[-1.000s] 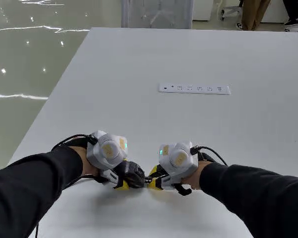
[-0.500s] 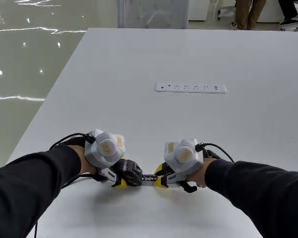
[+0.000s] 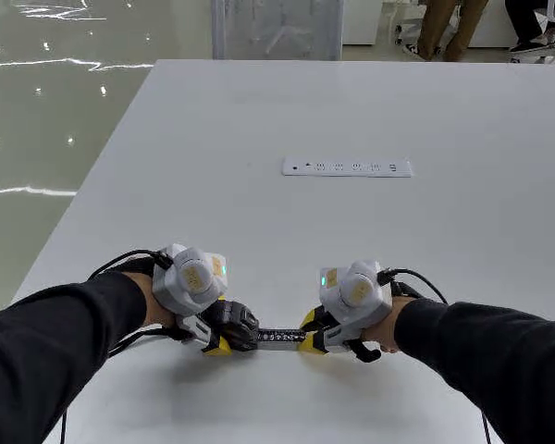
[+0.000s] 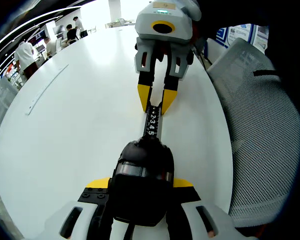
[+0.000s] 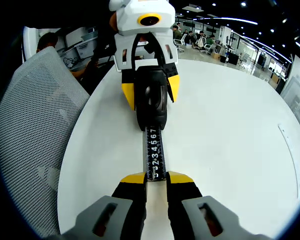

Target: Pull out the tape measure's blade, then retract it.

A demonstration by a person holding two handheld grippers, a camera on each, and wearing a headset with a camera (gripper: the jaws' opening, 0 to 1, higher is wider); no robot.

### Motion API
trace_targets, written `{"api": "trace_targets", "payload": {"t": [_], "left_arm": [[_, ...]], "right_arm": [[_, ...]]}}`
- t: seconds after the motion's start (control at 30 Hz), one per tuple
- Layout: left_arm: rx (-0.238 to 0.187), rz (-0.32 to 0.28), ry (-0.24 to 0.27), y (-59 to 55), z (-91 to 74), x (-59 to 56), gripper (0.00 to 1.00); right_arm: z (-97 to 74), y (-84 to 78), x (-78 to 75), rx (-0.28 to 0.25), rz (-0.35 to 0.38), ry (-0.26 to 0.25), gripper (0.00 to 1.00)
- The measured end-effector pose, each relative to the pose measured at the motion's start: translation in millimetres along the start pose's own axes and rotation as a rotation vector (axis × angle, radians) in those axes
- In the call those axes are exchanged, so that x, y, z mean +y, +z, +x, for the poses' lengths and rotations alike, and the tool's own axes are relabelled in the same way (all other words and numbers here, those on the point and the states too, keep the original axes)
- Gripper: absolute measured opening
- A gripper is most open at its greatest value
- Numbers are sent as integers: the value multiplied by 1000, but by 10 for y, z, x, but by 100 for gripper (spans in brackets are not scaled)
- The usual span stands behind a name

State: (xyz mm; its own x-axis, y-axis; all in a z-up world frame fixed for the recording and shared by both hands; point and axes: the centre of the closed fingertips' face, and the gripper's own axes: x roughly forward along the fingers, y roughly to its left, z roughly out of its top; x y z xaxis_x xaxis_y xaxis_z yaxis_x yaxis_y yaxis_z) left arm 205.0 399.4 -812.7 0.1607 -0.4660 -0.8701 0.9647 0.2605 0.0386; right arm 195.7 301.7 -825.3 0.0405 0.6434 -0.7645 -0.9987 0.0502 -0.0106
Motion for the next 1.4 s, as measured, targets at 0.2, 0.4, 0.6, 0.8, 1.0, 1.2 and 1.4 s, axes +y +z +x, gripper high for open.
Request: {"api": "trace_targets", "payload": {"t": [0.2, 0.4, 0.6, 0.8, 1.0, 1.2, 1.4], "left_arm": [[-2, 2, 5, -3, -4, 1, 37], [-3, -3, 10, -3, -4, 5, 37], [-6, -7, 15, -1, -1, 8, 37], [-7, -24, 19, -4, 0, 10, 38], [-10, -18, 23, 3, -1, 8, 38], [-9, -6, 25, 4, 2, 8, 37], [-9, 14, 33, 8, 4, 9, 37]], "right_arm": [[-35, -35, -9, -4, 14, -12, 11], [-85, -105, -16, -2, 11, -21, 11], [-126, -142, -28, -4, 20, -27, 11], [-149, -169, -47, 9, 8, -26, 11], [-181, -209, -54, 11, 11, -25, 11], [-214, -244, -60, 15, 13, -25, 11], [-242, -275, -58, 17, 8, -28, 11]]}}
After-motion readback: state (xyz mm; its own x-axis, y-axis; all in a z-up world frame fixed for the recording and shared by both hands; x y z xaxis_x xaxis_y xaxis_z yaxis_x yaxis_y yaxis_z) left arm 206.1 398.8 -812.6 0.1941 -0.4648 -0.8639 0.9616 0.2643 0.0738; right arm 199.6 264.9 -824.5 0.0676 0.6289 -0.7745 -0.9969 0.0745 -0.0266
